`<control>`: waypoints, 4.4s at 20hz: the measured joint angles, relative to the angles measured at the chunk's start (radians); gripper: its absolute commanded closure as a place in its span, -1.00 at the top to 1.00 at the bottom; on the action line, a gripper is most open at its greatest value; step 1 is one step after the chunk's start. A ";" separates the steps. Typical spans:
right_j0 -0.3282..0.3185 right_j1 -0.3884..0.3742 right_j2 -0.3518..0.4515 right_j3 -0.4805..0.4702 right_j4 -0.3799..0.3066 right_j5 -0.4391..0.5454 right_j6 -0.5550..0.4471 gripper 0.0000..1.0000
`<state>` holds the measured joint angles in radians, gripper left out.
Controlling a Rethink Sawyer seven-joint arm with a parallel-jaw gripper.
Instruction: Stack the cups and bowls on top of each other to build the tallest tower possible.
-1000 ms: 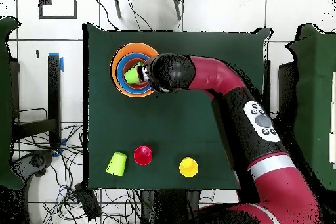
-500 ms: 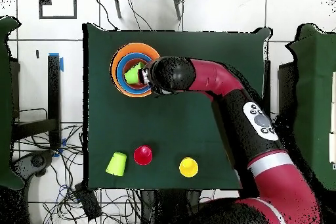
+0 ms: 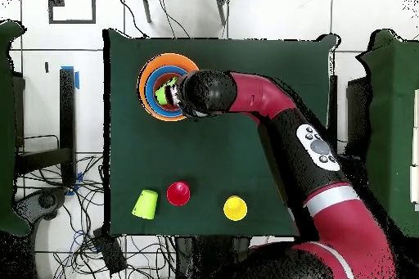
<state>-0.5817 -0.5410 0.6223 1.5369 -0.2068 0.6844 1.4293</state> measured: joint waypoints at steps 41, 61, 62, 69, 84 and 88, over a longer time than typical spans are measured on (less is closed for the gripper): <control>-0.011 0.161 0.049 -0.052 -0.044 0.000 0.000 1.00; -0.030 0.181 0.079 -0.052 -0.044 -0.038 0.000 -1.00; -0.030 0.181 0.079 -0.052 -0.044 -0.038 0.000 -1.00; -0.027 0.176 0.077 -0.052 -0.046 -0.038 0.000 -1.00; 0.155 -0.034 -0.078 -0.090 -0.084 0.083 0.000 -1.00; 0.209 -0.064 -0.136 -0.127 -0.085 0.136 0.000 -1.00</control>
<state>-0.3726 -0.6048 0.4862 1.4099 -0.2919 0.8203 1.4295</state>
